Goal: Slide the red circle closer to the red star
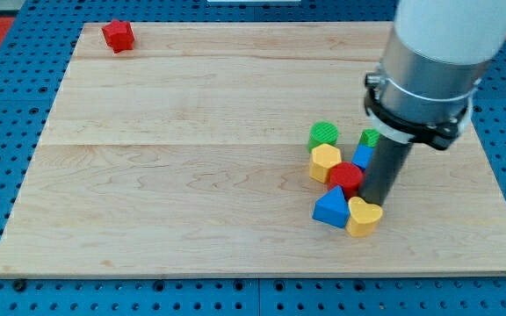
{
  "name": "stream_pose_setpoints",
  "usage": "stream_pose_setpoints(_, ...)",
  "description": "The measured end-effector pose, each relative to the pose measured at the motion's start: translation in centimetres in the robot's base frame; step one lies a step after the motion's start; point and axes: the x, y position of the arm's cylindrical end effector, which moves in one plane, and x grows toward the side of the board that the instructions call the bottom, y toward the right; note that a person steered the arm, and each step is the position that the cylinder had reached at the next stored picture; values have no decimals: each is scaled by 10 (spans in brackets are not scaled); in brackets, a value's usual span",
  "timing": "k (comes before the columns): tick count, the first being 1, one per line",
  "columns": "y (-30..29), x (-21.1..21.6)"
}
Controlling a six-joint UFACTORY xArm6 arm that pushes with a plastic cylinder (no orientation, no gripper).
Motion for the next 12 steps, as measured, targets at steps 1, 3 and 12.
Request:
stream_pose_setpoints(1, -28, -9)
stream_pose_setpoints(3, -83, -32)
stream_pose_setpoints(12, -193, -152)
